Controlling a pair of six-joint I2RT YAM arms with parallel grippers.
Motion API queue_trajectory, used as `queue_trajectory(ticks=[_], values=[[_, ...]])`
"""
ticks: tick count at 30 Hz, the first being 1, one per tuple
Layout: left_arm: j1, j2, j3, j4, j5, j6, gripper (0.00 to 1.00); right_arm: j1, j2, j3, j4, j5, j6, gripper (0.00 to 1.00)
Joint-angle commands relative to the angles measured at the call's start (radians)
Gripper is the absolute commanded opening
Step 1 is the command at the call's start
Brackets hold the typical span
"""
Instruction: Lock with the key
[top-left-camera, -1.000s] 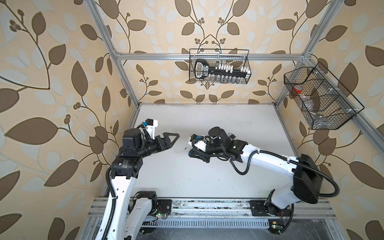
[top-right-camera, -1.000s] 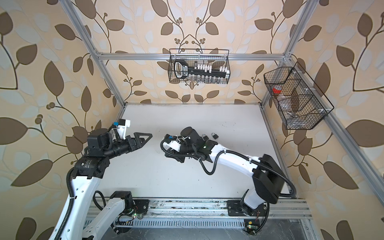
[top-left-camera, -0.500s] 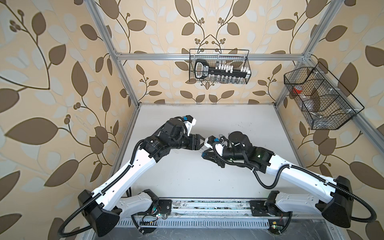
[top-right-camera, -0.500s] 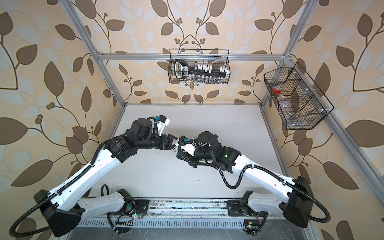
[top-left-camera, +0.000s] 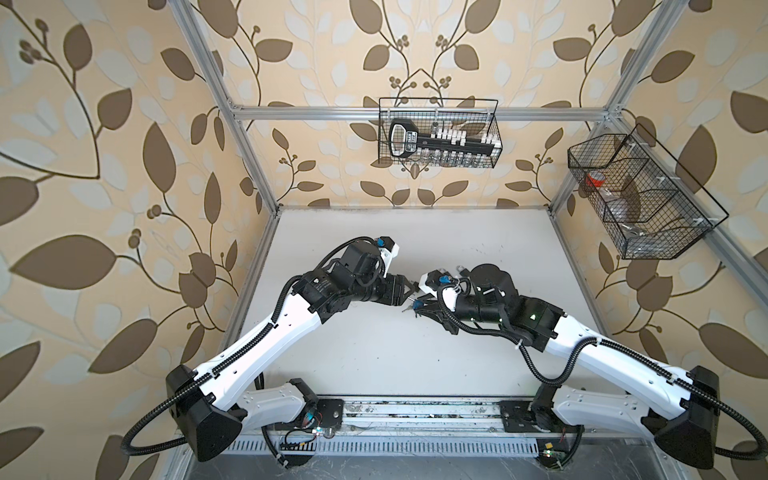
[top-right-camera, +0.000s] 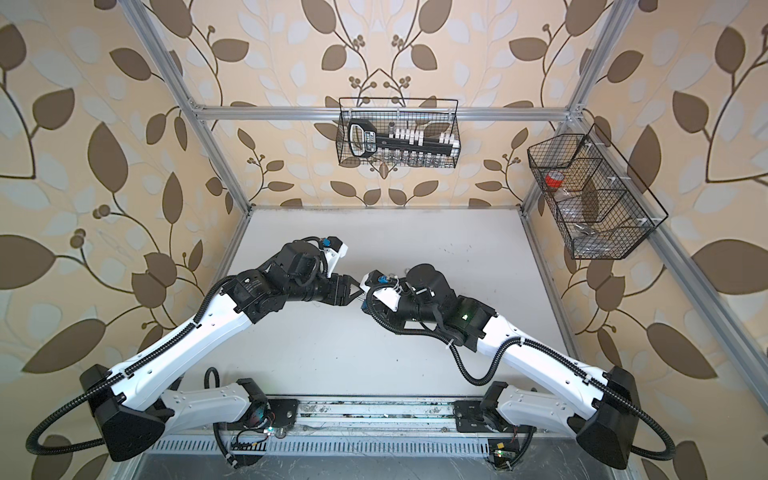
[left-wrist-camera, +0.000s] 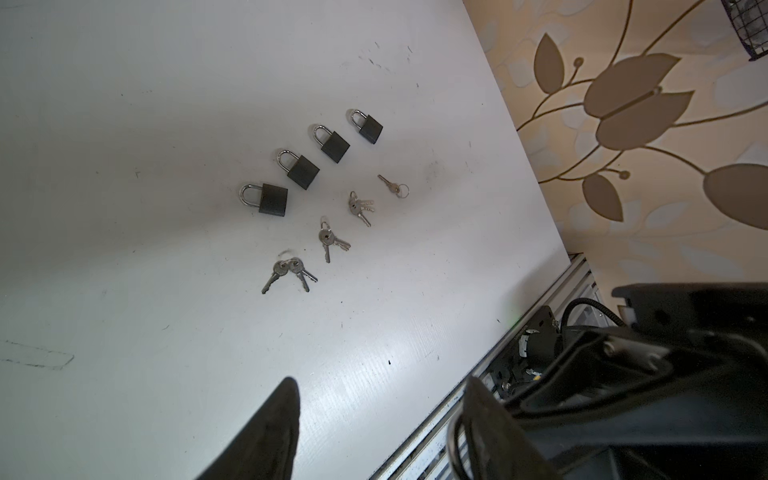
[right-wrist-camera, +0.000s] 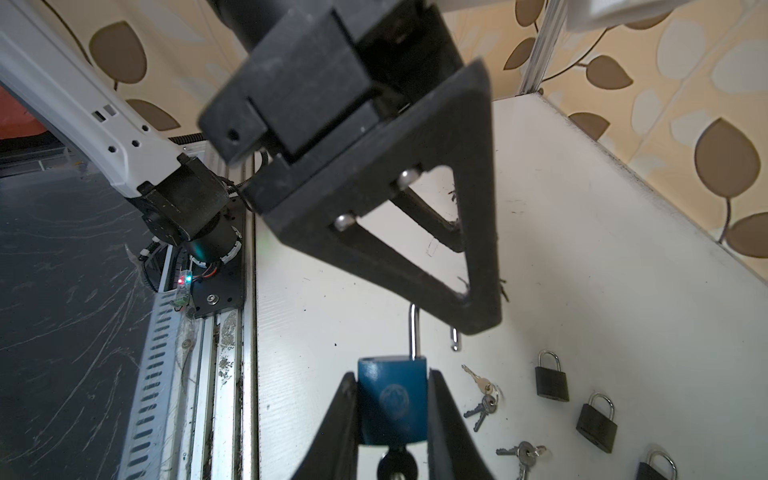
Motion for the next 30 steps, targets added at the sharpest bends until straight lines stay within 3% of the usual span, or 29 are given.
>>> queue_trajectory(ticks=[1, 7, 18, 30], values=[[-0.009, 0.015, 0.047, -0.033, -0.033, 0.038, 0.60, -0.005, -0.019, -0.009, -0.006, -0.019, -0.020, 0.00], [-0.008, 0.021, 0.052, -0.047, -0.058, 0.033, 0.51, -0.004, -0.058, -0.027, 0.024, -0.031, -0.020, 0.00], [-0.006, -0.131, 0.048, 0.041, -0.174, 0.006, 0.50, -0.079, -0.078, -0.049, 0.047, -0.077, 0.095, 0.00], [0.029, -0.177, 0.006, 0.202, 0.097, 0.025, 0.59, -0.285, -0.109, -0.143, 0.234, -0.384, 0.335, 0.00]])
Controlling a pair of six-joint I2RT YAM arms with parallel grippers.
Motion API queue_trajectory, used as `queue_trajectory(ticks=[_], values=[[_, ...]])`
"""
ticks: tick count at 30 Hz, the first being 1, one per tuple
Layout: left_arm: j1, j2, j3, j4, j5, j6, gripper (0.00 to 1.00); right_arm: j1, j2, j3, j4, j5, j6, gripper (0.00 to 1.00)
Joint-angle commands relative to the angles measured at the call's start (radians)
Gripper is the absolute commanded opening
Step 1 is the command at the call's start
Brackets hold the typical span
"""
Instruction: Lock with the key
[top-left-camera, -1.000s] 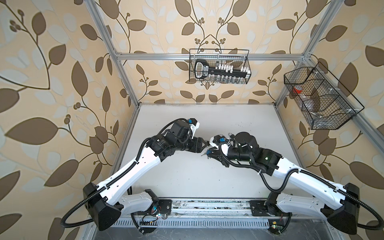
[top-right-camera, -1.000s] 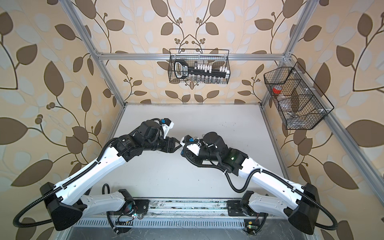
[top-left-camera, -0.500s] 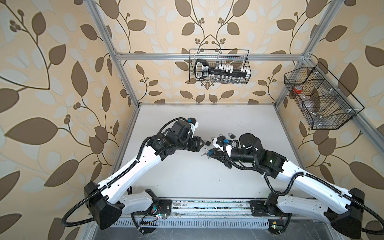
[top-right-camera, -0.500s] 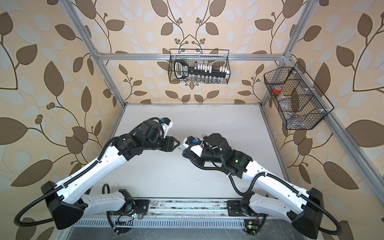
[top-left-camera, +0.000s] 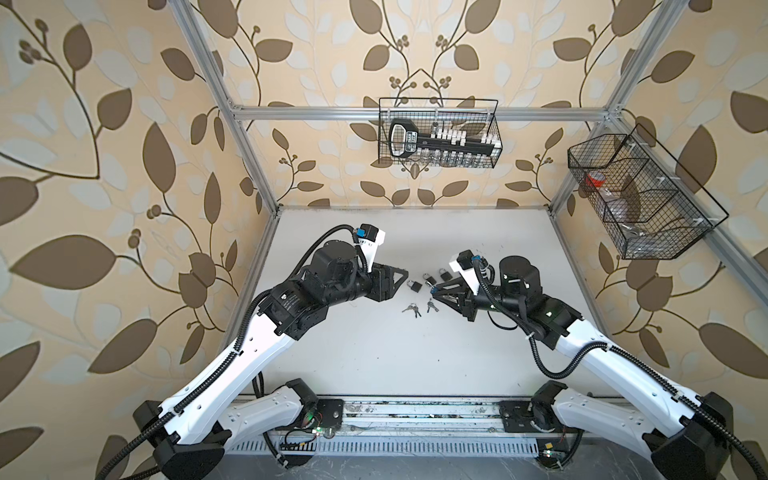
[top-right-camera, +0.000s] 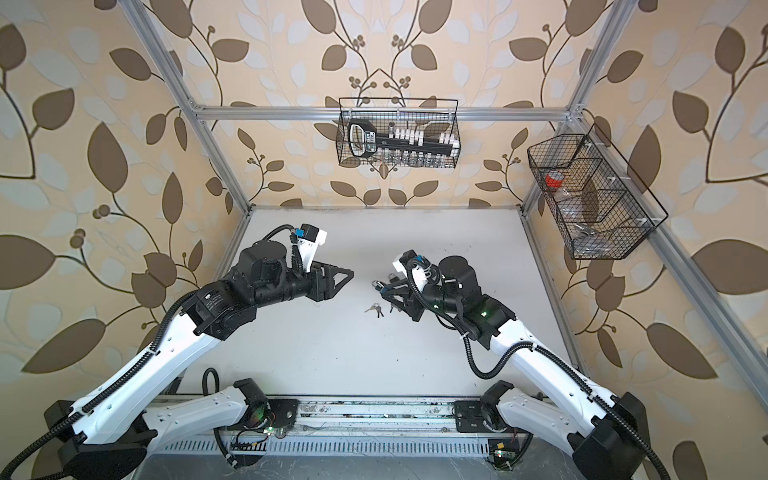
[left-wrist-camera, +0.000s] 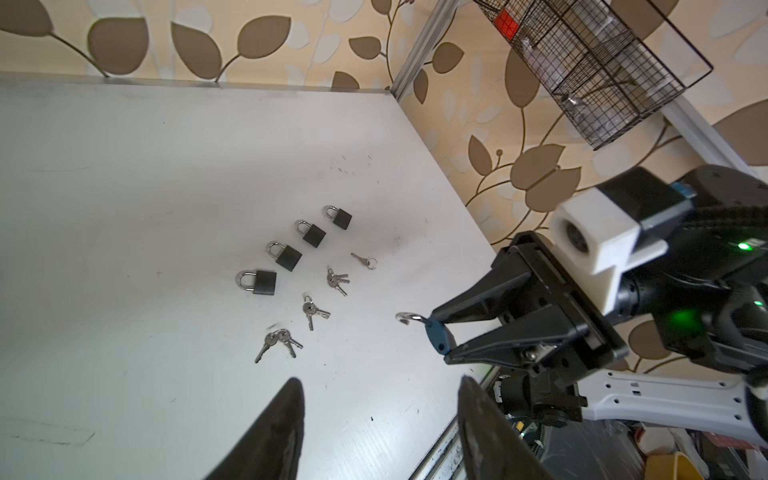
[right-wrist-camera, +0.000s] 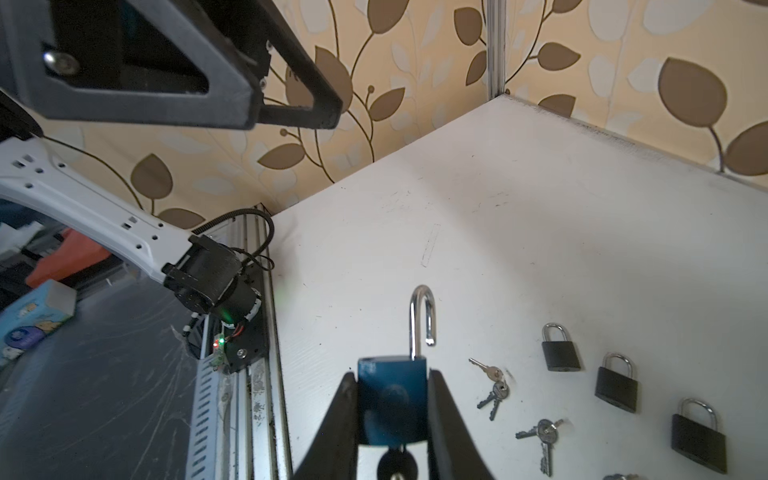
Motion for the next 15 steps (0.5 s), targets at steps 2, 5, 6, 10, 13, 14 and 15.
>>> queue_trajectory(ticks=[2, 5, 6, 10, 13, 14, 15], values=[[0.030, -0.011, -0.025, 0.141, 0.164, -0.001, 0.60, -0.015, -0.018, -0.016, 0.100, -0.127, 0.097, 0.00], [0.031, -0.009, -0.041, 0.186, 0.221, 0.000, 0.60, -0.016, -0.016, -0.013, 0.104, -0.151, 0.114, 0.00], [0.031, -0.007, -0.044, 0.197, 0.238, 0.002, 0.60, -0.016, -0.017, -0.013, 0.106, -0.154, 0.117, 0.00], [0.032, -0.008, -0.058, 0.228, 0.273, 0.014, 0.59, -0.016, -0.020, -0.014, 0.135, -0.183, 0.145, 0.00], [0.033, -0.002, -0.051, 0.209, 0.240, 0.014, 0.59, -0.021, -0.013, -0.037, 0.216, -0.211, 0.210, 0.00], [0.034, 0.004, -0.045, 0.202, 0.237, 0.011, 0.59, -0.021, -0.006, -0.036, 0.225, -0.226, 0.217, 0.00], [0.039, 0.011, -0.038, 0.199, 0.246, 0.003, 0.58, -0.021, 0.007, -0.032, 0.226, -0.241, 0.221, 0.00]])
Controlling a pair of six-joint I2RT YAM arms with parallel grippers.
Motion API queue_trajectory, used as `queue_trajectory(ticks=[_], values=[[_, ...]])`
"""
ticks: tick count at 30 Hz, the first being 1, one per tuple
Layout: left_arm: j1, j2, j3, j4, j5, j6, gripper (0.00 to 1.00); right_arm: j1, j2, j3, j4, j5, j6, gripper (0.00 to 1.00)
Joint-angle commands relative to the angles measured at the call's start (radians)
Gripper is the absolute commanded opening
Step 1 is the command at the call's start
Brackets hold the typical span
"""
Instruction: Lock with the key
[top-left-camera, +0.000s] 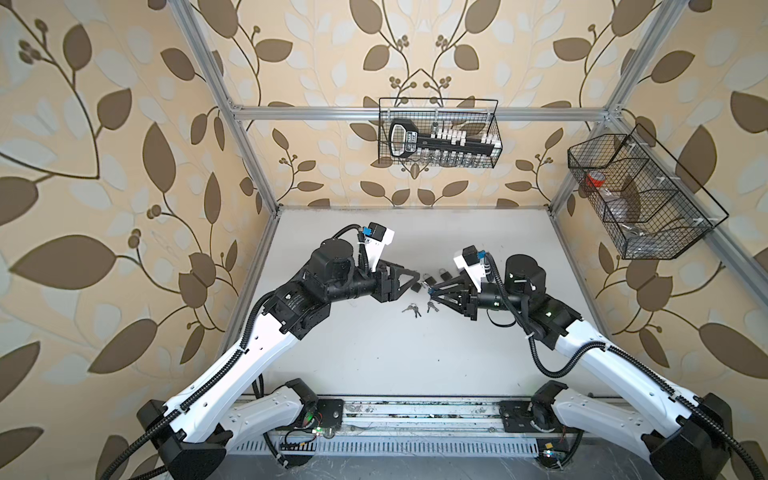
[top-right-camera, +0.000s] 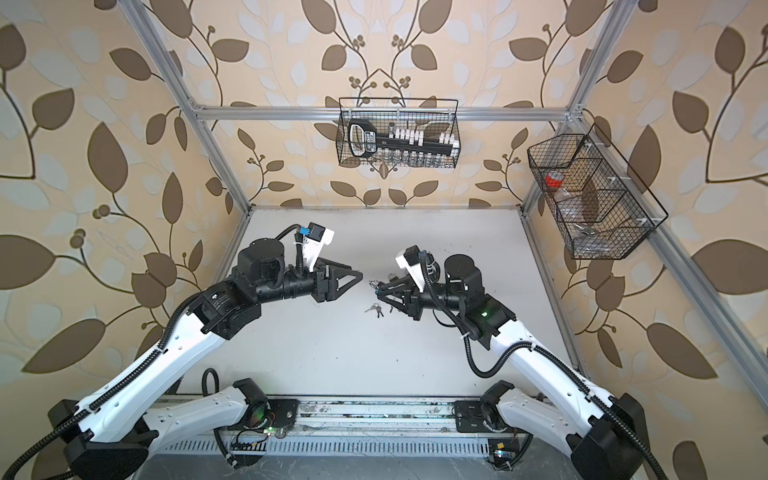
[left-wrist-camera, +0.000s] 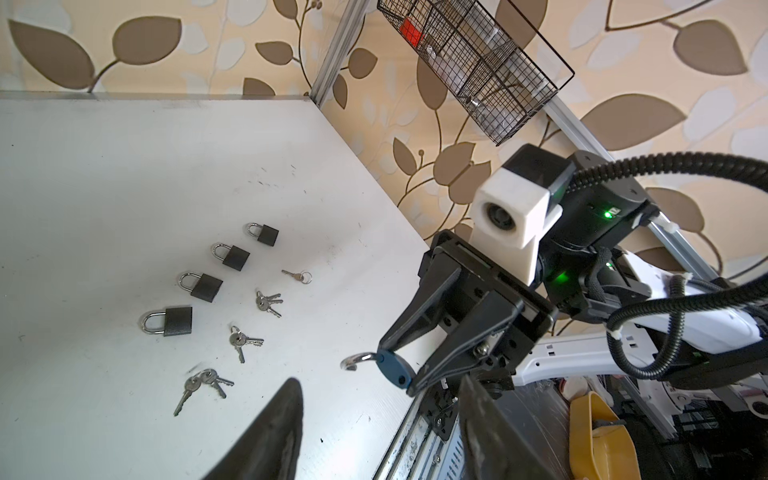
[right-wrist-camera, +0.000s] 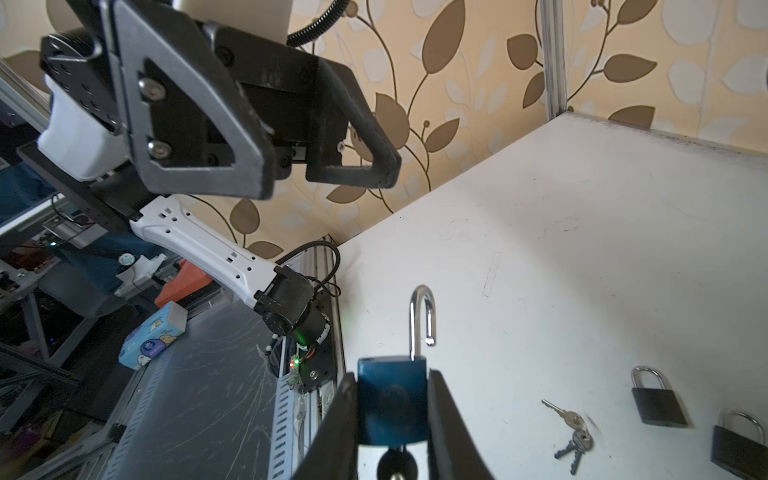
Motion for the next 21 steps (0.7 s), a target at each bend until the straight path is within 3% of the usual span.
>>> queue_trajectory(ticks=[1, 10, 21], values=[[0.020, 0.016, 0.018, 0.047, 0.052, -0.004, 0.58, -0.006, 0.019, -0.008, 0.073, -0.084, 0.058, 0.00], [0.029, 0.019, -0.004, 0.103, 0.130, -0.029, 0.59, -0.006, 0.077, 0.013, 0.140, -0.332, 0.127, 0.00], [0.029, 0.073, -0.012, 0.169, 0.341, -0.042, 0.56, -0.009, 0.092, 0.028, 0.195, -0.402, 0.158, 0.00]])
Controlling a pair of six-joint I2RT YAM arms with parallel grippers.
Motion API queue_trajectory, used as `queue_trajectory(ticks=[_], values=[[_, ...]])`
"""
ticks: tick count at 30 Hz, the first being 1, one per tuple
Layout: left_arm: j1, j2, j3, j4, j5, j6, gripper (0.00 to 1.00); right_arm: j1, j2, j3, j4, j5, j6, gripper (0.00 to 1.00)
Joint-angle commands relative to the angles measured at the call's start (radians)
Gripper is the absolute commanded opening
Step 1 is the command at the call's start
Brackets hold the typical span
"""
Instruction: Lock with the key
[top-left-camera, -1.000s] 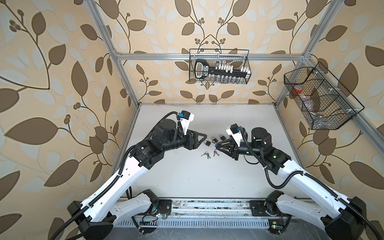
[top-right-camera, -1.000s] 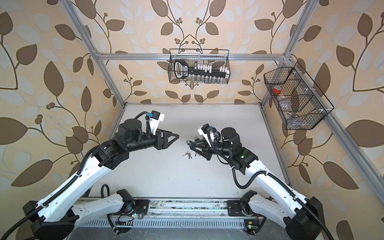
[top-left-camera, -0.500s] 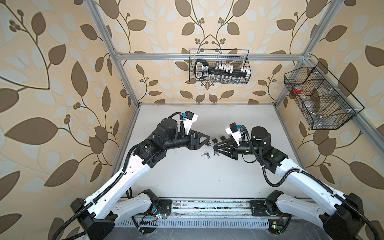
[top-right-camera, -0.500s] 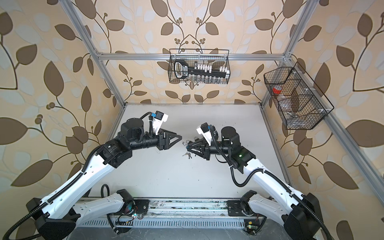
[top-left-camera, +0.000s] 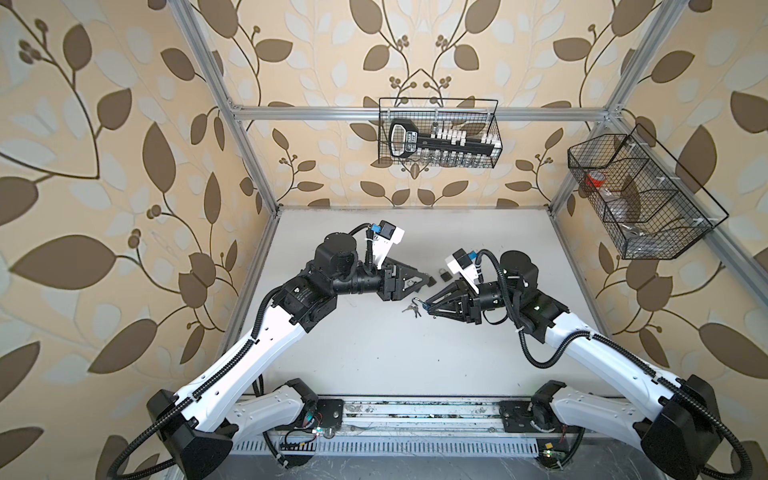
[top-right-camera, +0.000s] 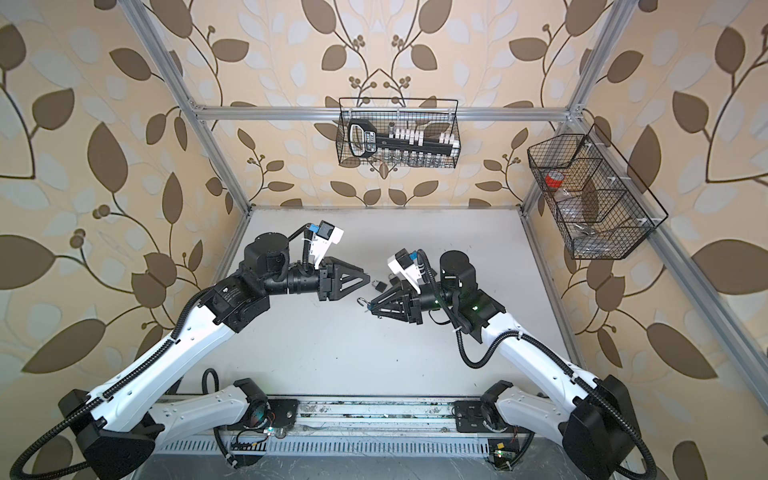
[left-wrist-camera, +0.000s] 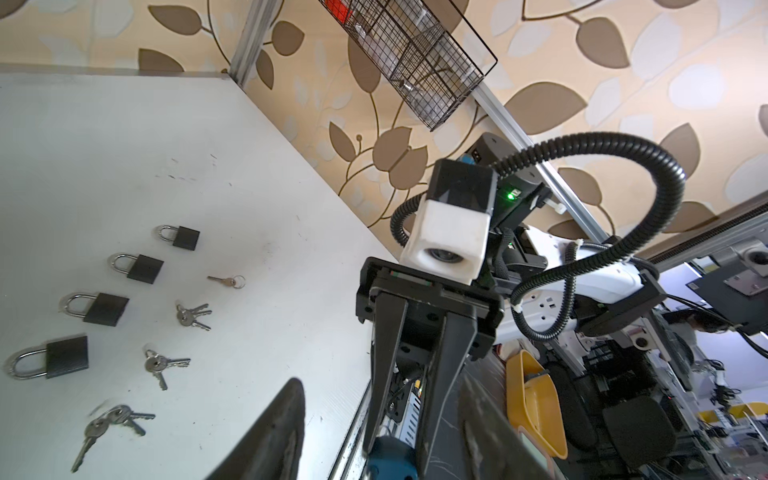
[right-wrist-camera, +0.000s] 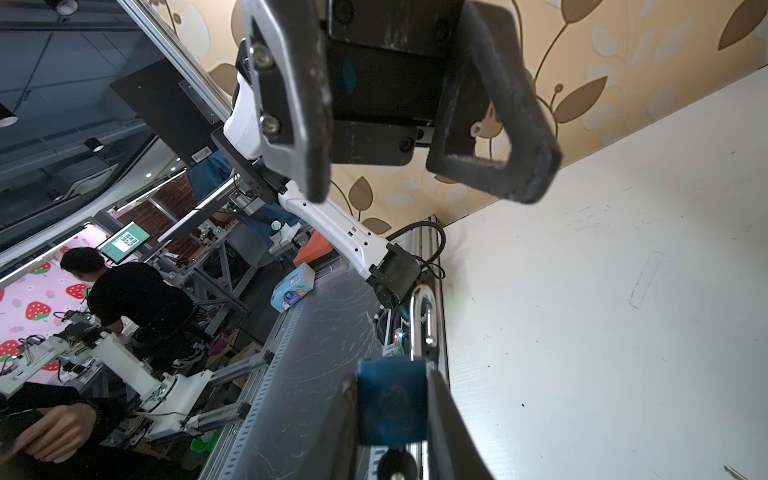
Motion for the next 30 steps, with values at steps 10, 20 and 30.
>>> queue_trajectory(ticks=[10, 20, 30], values=[[0.008, -0.004, -0.033, 0.043, 0.108, 0.010, 0.51, -0.047, -0.044, 0.018, 0.083, 0.011, 0.052, 0.00], [0.009, 0.002, -0.033, 0.035, 0.123, 0.014, 0.35, -0.054, -0.046, 0.018, 0.102, 0.033, 0.079, 0.00], [0.009, -0.005, -0.038, 0.027, 0.127, 0.020, 0.23, -0.063, -0.057, 0.006, 0.126, 0.050, 0.105, 0.00]])
